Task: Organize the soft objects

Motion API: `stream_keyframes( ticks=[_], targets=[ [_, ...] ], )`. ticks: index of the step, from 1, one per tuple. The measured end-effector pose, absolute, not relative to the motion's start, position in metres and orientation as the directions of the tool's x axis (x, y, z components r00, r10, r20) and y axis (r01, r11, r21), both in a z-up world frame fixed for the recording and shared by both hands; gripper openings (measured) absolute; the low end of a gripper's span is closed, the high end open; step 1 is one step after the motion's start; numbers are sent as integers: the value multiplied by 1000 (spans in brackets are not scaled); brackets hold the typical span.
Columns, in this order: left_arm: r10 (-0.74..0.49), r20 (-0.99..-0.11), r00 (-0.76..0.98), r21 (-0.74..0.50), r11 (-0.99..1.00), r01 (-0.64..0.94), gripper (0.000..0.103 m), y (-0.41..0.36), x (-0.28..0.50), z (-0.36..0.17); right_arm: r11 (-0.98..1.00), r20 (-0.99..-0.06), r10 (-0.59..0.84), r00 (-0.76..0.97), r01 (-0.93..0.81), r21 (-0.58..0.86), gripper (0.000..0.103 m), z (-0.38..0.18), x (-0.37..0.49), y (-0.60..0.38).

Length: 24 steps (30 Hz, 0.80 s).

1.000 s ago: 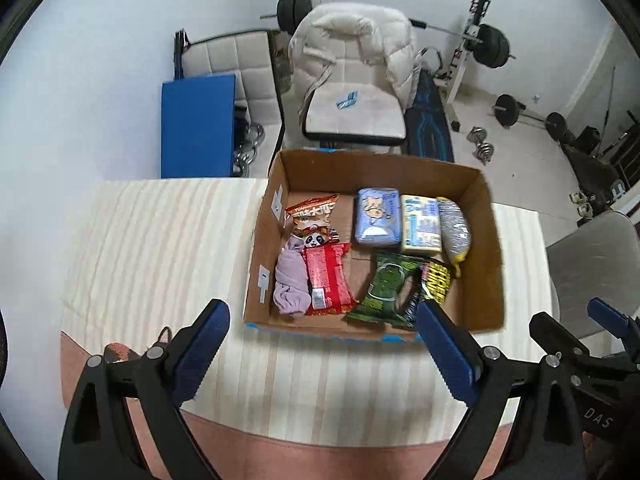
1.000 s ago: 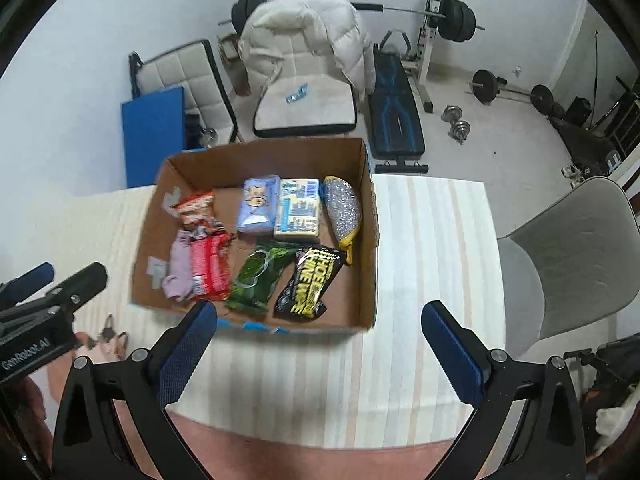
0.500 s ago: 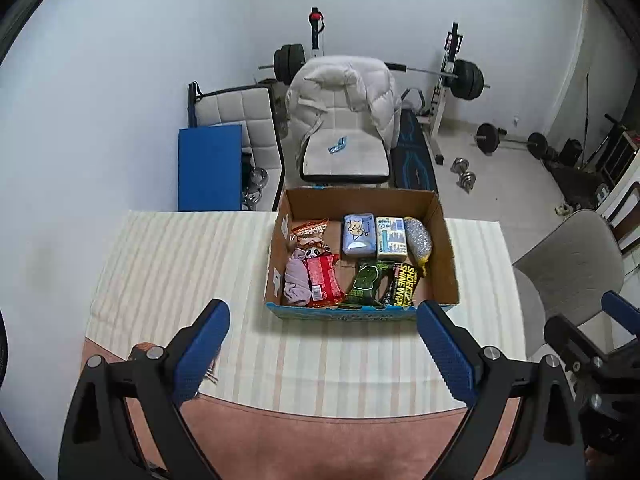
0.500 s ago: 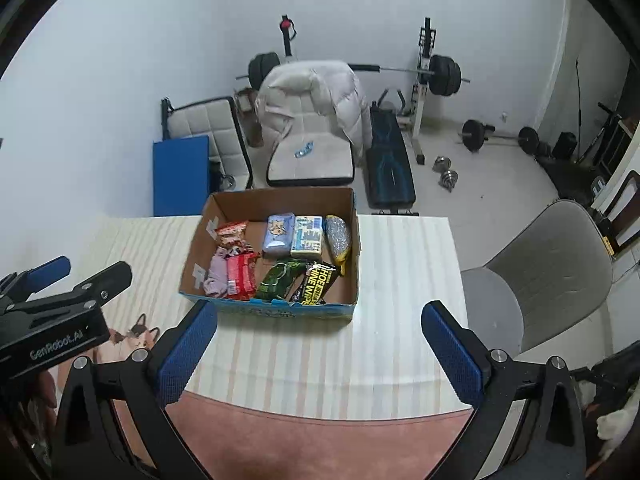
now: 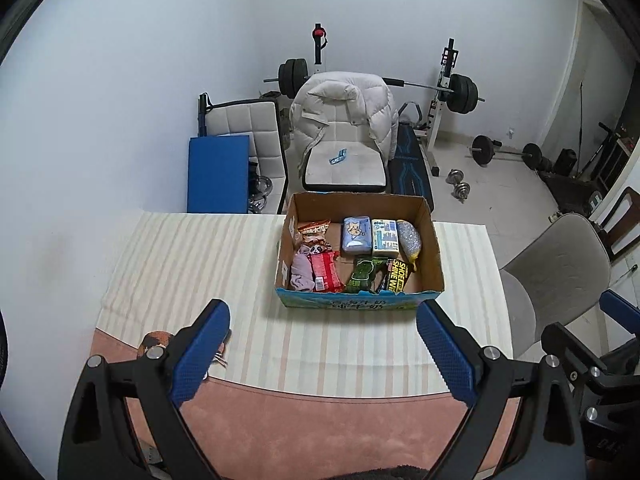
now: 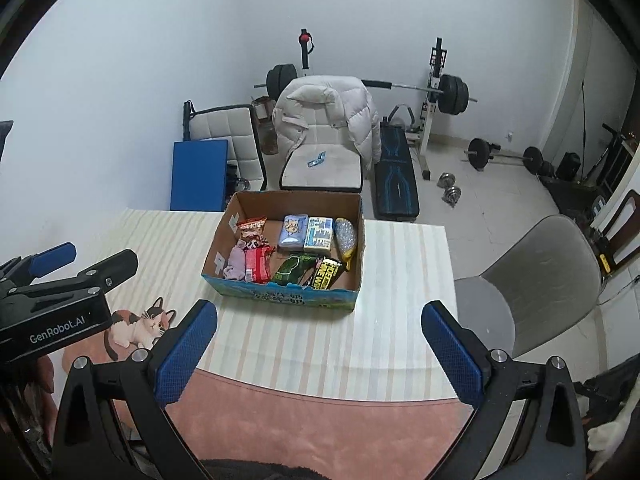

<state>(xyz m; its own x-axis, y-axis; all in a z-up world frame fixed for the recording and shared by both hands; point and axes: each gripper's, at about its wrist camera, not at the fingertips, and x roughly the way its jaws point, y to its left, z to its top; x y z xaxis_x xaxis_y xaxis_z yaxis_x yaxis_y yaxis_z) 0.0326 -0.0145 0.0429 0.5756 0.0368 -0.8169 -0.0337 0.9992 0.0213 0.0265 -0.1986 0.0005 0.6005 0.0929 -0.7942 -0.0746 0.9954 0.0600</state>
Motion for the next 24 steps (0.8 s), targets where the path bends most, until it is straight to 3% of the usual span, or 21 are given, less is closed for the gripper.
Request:
stream_keyframes(
  ticks=[9, 11, 24],
  targets=[
    [48, -799, 599, 28, 999, -43, 96, -16, 30, 45, 999, -757, 52, 651, -24, 48, 103, 11, 30, -207],
    [53, -805, 591, 34, 998, -44, 102, -17, 33, 41, 999, -753, 42, 656, -14, 43, 103, 12, 32, -209],
    [88, -772, 629, 58, 996, -67, 103, -15, 31, 44, 1000, -748, 26, 664, -6, 29, 103, 14, 38, -209]
  ],
)
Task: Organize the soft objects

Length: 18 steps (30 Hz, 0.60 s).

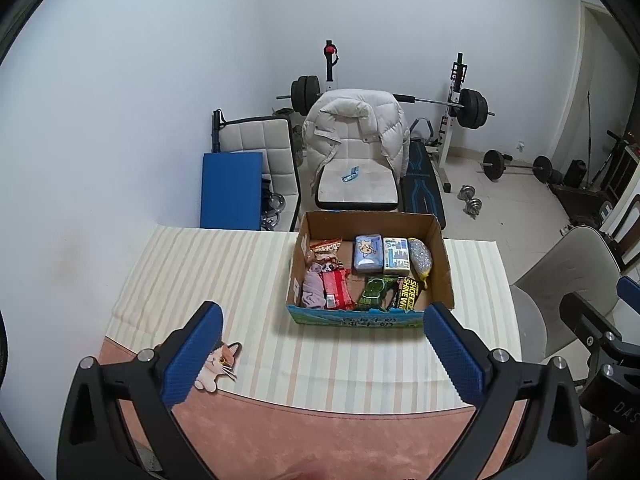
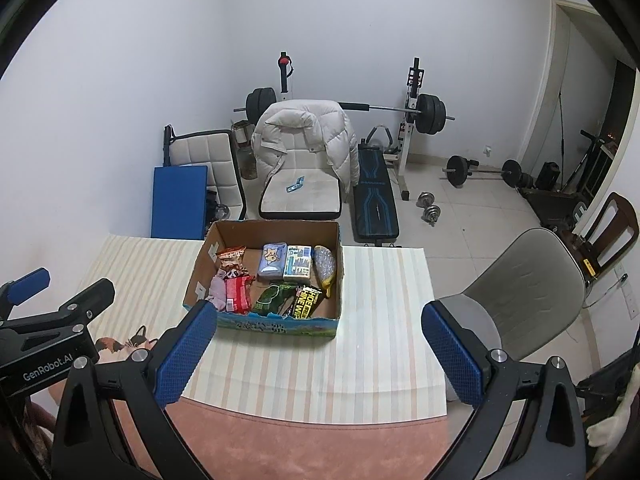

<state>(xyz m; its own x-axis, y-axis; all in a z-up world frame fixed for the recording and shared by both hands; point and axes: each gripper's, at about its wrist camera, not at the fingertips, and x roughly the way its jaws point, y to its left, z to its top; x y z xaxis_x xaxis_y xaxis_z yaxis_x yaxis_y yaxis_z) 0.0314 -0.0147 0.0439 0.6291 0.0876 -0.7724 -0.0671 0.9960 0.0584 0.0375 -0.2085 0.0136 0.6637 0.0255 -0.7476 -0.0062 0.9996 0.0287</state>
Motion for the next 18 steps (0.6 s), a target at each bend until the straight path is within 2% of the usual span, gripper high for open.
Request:
stream_keyframes(
  ticks=[18],
  targets=[
    [95, -762, 640, 55, 995, -82, 103, -10, 29, 50, 1000, -740, 11, 673, 7, 21, 103, 20, 44, -224]
  ],
)
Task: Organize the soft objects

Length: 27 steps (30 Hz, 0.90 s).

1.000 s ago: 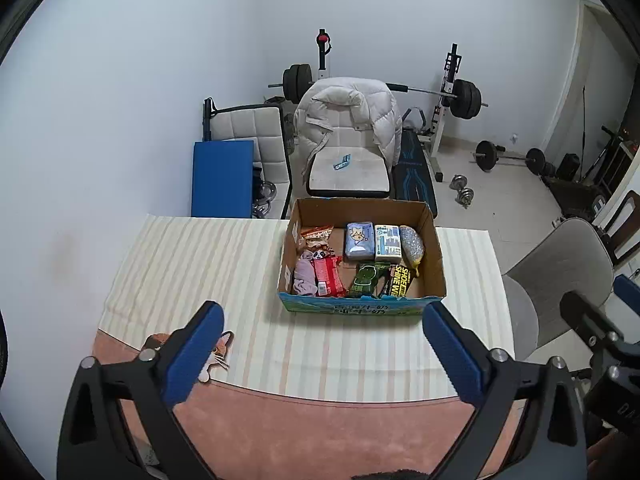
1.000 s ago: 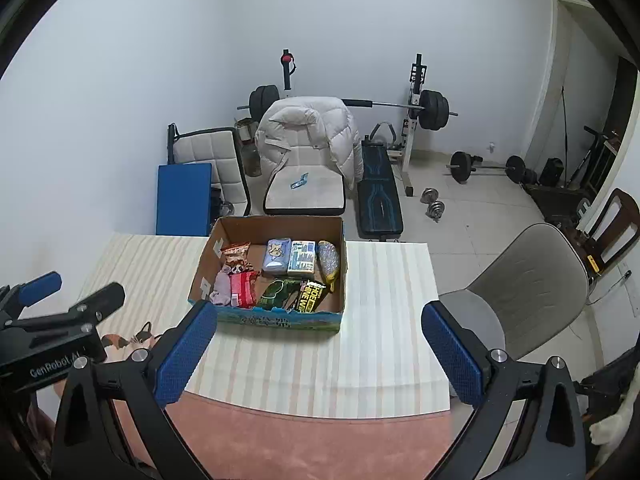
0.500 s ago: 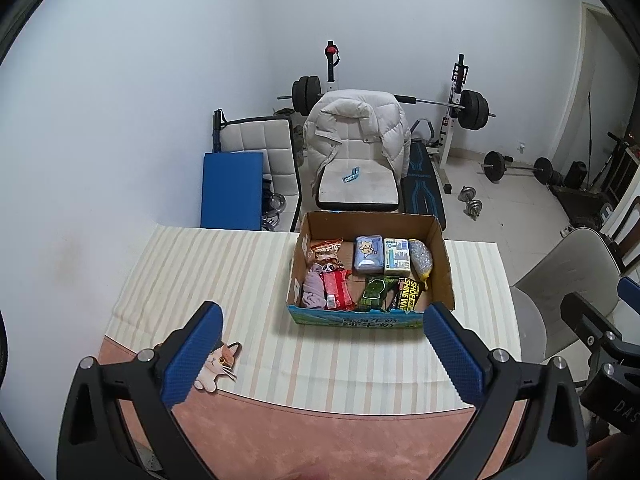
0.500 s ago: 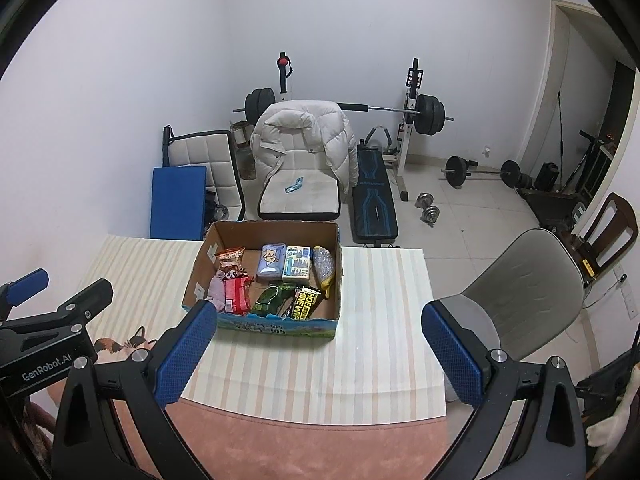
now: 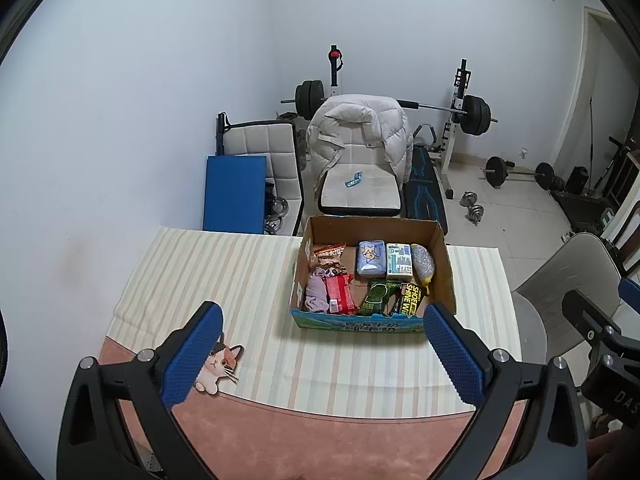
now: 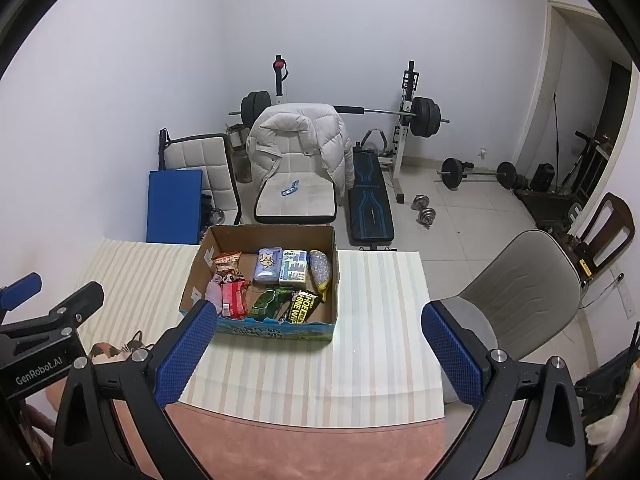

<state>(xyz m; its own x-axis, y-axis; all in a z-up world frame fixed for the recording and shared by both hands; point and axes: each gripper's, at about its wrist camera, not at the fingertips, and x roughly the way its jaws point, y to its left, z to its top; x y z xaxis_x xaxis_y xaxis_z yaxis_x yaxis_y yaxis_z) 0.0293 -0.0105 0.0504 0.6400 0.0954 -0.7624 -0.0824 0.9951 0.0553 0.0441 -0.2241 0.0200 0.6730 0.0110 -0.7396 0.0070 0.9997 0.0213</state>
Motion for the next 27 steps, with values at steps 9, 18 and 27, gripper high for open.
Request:
stream_keyframes(
  ticks=[9, 18, 27],
  targets=[
    [90, -758, 646, 47, 995, -84, 103, -11, 28, 52, 1000, -736, 6, 677, 9, 16, 103, 20, 44, -224],
    [87, -761, 643, 50, 996, -76, 103, -10, 27, 52, 1000, -736, 2, 677, 8, 10, 103, 20, 43, -222],
    [89, -759, 645, 50, 996, -78, 103, -11, 26, 55, 1000, -737, 6, 676, 11, 18, 103, 20, 42, -220]
  ],
)
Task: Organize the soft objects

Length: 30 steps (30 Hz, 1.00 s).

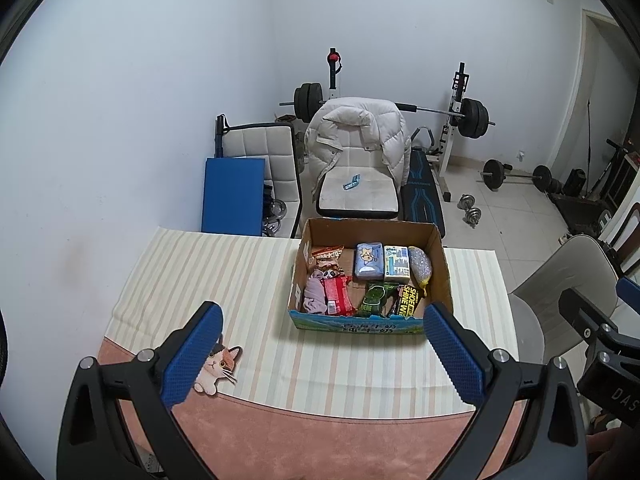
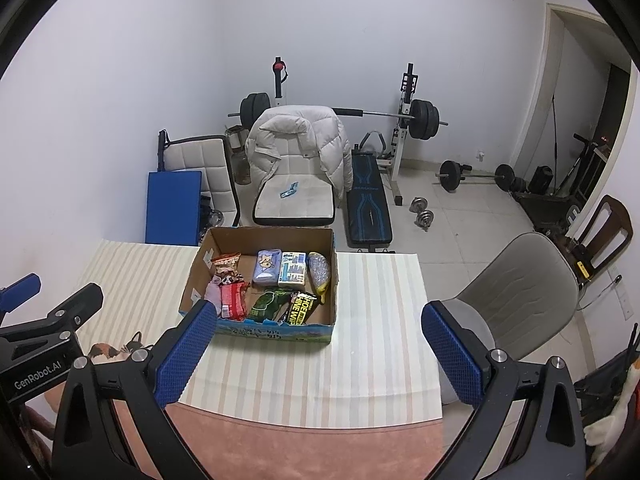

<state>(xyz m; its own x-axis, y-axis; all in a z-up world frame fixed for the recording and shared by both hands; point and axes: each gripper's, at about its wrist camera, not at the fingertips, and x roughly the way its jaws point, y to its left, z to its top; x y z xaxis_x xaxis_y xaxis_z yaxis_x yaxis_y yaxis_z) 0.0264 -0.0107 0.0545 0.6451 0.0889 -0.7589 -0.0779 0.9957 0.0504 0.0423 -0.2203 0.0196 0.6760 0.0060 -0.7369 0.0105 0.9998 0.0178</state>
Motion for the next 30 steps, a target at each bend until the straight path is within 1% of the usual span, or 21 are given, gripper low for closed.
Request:
stream_keyframes(
  ticks=[30],
  targets=[
    [100, -756, 646, 56, 994, -89, 103, -13, 29, 61, 1000, -733, 4, 680, 3, 7, 103, 21, 44, -226]
  ],
)
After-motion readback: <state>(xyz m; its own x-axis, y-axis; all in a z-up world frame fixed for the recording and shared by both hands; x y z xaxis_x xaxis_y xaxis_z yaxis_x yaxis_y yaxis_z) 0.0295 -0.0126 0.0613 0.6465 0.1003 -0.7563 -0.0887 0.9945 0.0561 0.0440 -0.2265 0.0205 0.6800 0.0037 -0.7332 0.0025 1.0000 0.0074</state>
